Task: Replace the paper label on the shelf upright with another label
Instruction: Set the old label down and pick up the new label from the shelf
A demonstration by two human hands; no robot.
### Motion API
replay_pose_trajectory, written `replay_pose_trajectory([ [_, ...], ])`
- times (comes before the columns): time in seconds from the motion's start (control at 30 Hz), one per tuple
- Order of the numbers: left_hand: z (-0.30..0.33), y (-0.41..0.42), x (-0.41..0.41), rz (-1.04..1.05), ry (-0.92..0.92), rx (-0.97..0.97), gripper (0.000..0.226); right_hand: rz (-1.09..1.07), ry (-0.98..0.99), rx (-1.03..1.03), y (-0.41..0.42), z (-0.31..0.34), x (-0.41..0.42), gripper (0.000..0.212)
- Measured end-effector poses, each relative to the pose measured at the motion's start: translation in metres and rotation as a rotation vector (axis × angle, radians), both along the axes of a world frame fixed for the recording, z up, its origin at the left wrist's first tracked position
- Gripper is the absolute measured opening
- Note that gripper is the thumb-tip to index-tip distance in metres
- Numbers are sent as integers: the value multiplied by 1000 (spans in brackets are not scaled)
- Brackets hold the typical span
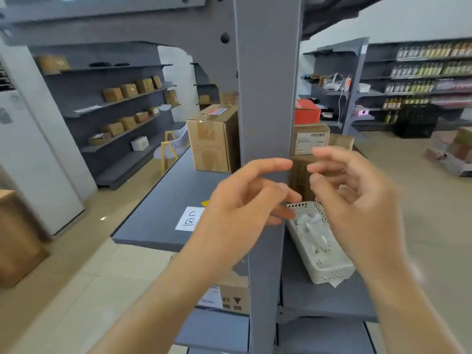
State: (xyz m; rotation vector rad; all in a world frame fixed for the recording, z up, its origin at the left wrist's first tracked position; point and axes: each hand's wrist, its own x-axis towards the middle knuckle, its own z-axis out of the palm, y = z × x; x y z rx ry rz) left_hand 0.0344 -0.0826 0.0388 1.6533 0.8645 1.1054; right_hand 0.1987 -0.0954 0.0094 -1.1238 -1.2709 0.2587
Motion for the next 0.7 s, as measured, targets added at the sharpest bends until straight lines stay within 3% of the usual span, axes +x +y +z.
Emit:
replay_pose_trajectory([
  [0.2,10,28,-93,233,-29,56,29,149,-98,130,-3,27,-89,26],
  [0.4,-27,85,-141,500,96,172,27,204,-228,-68,48,19,-141,34],
  [0.47,-48,106,-147,521,225,183,25,192,-220,-104,64,11,-147,35],
  [0.53,-73,130,-150,496,473,186,31,160,-239,-161,79,-1,-150,35],
  [0.7,-116,166,-149,357,864,136,73,96,-387,-382,109,-39,-146,43],
])
